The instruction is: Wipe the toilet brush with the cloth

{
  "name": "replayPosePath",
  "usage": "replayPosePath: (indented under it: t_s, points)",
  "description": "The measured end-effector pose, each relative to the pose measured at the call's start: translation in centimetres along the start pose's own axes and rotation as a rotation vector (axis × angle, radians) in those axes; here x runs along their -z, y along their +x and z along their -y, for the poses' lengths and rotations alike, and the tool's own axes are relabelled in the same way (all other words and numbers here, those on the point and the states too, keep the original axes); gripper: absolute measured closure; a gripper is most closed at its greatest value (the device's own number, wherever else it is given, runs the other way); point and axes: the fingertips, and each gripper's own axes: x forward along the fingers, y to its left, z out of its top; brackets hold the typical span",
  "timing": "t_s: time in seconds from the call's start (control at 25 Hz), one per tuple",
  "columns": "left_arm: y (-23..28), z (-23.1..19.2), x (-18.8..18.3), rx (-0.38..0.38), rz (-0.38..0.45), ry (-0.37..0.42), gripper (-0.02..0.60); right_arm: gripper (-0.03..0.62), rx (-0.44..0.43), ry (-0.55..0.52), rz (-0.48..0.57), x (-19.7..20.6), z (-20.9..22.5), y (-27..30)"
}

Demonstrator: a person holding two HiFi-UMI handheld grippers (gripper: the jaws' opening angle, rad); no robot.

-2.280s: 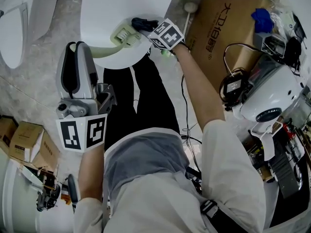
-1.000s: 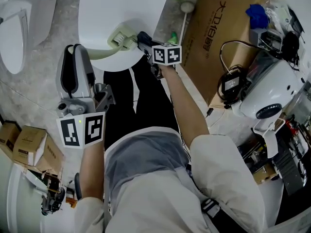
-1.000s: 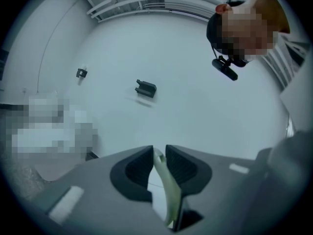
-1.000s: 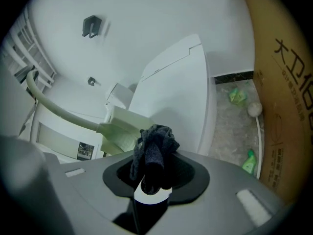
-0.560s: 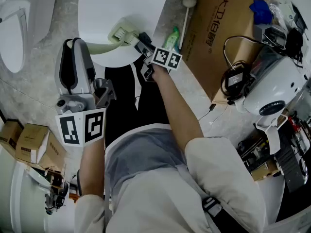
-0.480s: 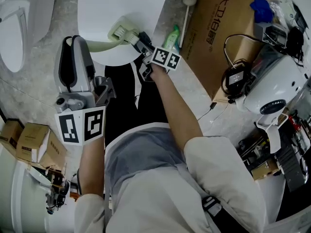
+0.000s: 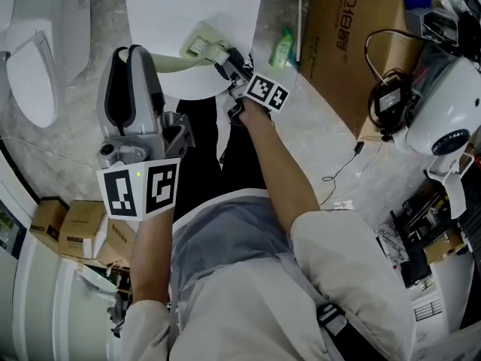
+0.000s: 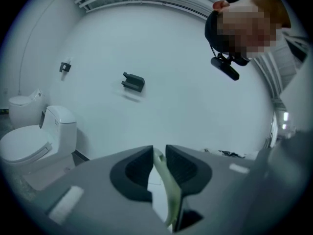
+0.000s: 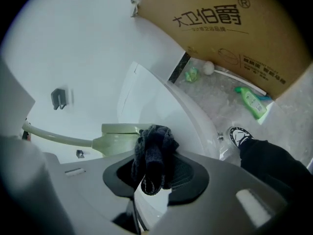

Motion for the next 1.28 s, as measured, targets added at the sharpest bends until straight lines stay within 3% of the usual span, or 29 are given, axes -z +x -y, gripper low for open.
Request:
replayPosePath:
  t_s: [0.48, 0.72, 1.28]
  points:
    - [0.2, 0.7, 0.8, 0.209, -0.038, 0.042, 0.581, 0.487, -0.026, 0.285, 0.349, 2.3, 1.3, -0.8]
    - [0.0, 1.2, 0.8, 0.291, -0.05, 0.066, 0.581, 0.488, -0.061, 0.484, 0.485, 5.2, 1.0, -0.7]
    - [0.2, 1.6, 0.9, 0.312, -0.054, 0.065, 0.581, 0.499, -0.169, 0.883, 0.665, 8.7, -0.3, 1.3]
